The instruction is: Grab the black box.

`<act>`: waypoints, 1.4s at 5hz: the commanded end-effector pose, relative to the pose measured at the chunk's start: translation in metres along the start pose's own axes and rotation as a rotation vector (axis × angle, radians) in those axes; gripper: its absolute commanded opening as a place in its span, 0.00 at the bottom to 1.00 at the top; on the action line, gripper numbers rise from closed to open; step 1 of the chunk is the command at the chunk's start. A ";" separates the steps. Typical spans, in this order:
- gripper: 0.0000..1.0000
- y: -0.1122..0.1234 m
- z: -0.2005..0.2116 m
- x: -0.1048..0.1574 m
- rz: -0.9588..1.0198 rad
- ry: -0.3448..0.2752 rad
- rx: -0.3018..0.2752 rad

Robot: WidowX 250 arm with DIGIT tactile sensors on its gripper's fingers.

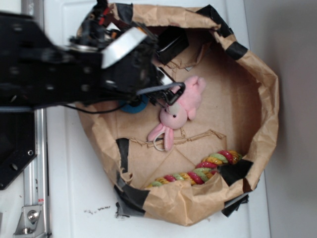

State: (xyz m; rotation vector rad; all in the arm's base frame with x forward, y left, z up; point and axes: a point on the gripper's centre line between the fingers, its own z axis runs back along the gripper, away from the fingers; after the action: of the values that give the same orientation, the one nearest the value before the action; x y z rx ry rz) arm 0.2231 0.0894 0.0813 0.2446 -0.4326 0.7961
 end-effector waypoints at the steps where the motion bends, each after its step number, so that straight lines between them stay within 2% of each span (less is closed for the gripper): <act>1: 1.00 0.018 -0.003 0.014 0.060 0.000 -0.016; 2: 1.00 0.019 -0.021 0.024 0.055 0.054 -0.029; 3: 1.00 0.019 -0.038 0.033 0.012 0.079 -0.045; 4: 1.00 0.009 -0.045 0.040 -0.041 0.082 -0.068; 5: 1.00 -0.004 -0.044 0.042 -0.085 0.087 -0.056; 6: 0.00 -0.006 -0.040 0.037 -0.078 0.084 -0.055; 7: 0.00 -0.004 -0.037 0.034 -0.072 0.088 -0.053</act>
State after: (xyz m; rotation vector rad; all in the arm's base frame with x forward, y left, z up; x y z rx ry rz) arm 0.2565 0.1166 0.0441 0.1820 -0.3029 0.7285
